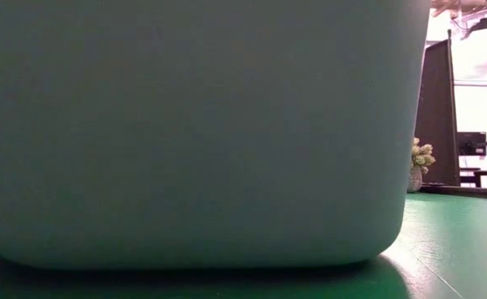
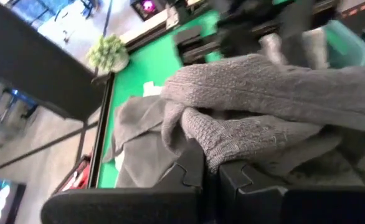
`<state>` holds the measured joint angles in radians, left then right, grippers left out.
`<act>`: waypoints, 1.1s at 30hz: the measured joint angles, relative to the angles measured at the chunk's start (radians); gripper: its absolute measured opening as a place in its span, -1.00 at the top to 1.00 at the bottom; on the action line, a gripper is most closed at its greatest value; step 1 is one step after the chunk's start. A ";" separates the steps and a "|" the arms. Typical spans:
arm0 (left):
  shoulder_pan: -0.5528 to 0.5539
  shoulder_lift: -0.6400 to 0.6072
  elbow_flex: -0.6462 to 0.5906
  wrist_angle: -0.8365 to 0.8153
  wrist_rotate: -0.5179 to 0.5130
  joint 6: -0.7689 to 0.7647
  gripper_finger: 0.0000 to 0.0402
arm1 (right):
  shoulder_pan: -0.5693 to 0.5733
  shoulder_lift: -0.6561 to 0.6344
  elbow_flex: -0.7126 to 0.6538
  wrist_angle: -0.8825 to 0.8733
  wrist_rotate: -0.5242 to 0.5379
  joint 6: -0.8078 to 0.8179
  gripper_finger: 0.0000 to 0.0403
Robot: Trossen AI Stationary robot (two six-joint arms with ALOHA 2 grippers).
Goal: Sort towels by color in basket
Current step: Put the bottom black towel into the orange bin
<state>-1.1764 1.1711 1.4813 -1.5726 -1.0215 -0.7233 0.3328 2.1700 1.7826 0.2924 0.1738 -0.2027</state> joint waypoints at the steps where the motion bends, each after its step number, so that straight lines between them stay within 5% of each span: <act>1: 0.006 -0.006 -0.011 0.000 0.000 -0.010 1.00 | 0.000 0.020 0.029 0.000 -0.027 -0.014 0.27; 7: 0.025 -0.027 -0.044 0.001 -0.010 -0.055 1.00 | -0.016 0.179 0.232 -0.044 -0.085 -0.042 0.40; 17: 0.025 -0.024 -0.044 0.208 -0.004 0.097 1.00 | -0.097 0.368 0.520 -0.447 0.004 0.034 0.56; 26: 0.022 -0.018 -0.064 0.239 0.045 0.113 1.00 | -0.071 0.338 0.570 -0.603 0.007 0.048 0.57; 33: 0.016 -0.017 -0.218 0.406 0.067 0.157 1.00 | -0.036 0.222 0.569 -0.935 0.008 0.066 0.57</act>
<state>-1.1606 1.1542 1.2629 -1.1662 -0.9543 -0.5667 0.2965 2.3923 2.3518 -0.6425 0.1814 -0.1371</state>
